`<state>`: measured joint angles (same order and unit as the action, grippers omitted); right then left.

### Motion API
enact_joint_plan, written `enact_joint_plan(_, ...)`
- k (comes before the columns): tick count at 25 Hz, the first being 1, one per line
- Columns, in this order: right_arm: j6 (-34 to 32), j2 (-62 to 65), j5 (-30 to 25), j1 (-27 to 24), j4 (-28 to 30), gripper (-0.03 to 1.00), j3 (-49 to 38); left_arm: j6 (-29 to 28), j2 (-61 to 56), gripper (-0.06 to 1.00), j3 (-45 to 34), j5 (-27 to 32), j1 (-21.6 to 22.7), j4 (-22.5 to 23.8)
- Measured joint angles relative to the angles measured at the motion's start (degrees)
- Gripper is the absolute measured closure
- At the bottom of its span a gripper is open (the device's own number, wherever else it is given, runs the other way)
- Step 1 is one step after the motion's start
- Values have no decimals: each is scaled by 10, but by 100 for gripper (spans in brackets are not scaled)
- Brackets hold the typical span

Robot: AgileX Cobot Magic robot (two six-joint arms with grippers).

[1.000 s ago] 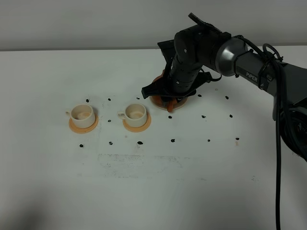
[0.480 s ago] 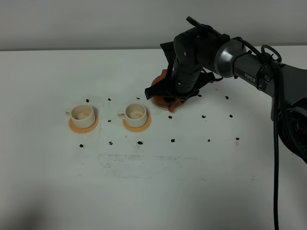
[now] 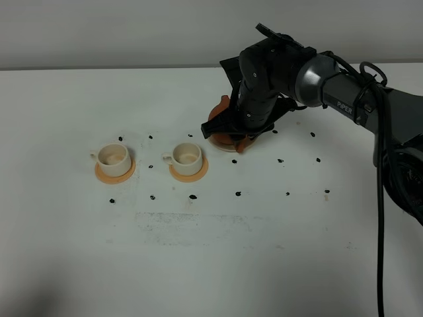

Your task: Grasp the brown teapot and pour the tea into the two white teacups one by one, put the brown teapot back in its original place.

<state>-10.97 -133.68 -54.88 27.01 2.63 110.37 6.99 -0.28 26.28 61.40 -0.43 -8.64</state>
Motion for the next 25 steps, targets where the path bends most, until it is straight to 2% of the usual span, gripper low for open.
enact_joint_plan(2, 34, 0, 1, -1, -1, 85, 0, 0, 0, 78, 0, 0, 0, 0)
enact_joint_plan(3, 53, 0, 2, -1, -4, 89, 0, 0, 0, 78, 0, 0, 0, 0)
enact_joint_plan(6, 110, 0, 9, -2, -18, 89, -1, 0, 0, 78, 0, 0, 0, 0)
enact_joint_plan(8, 121, 0, 17, -2, -23, 89, -1, 0, 0, 78, 0, 0, 0, 0)
enact_joint_plan(25, 142, 2, 29, -7, -34, 89, -6, 0, 0, 78, 0, 0, 0, 0)
